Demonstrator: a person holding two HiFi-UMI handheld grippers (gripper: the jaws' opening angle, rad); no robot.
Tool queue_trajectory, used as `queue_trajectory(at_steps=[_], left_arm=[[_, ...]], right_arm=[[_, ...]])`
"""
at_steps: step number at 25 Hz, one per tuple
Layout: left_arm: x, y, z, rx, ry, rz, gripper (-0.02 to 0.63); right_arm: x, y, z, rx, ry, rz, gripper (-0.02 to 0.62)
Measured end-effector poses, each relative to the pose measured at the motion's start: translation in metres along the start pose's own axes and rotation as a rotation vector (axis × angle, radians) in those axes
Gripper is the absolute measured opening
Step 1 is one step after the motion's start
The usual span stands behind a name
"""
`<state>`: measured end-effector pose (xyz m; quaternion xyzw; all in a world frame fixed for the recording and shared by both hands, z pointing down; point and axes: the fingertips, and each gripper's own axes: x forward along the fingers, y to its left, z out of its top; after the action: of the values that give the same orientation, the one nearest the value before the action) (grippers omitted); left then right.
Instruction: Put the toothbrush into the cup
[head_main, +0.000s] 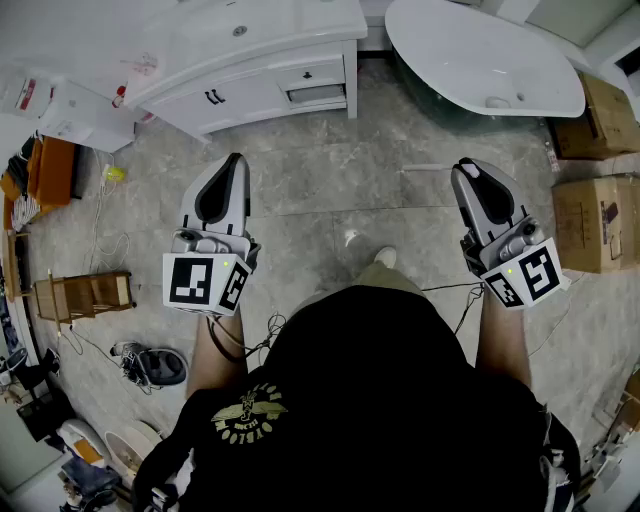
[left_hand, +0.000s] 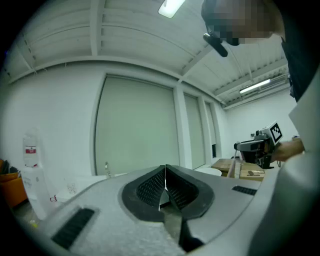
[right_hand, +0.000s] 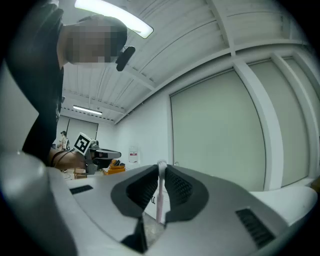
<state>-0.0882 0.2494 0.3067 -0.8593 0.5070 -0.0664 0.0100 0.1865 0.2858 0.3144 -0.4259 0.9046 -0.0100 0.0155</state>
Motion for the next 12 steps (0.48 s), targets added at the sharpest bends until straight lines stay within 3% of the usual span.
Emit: queue_trajectory(at_steps=[5,12], left_arm=[[-0.068,0.006,-0.013,0.02,0.012,-0.035,0.012],[-0.174,0.045,-0.056,-0.054,0.055,0.015,0.012]], right_arm=[[-0.01,0.064,0.0,0.008,0.002,-0.017,0.044],[-0.032,0.159,0.005,0.022,-0.004,-0.026,0.044]])
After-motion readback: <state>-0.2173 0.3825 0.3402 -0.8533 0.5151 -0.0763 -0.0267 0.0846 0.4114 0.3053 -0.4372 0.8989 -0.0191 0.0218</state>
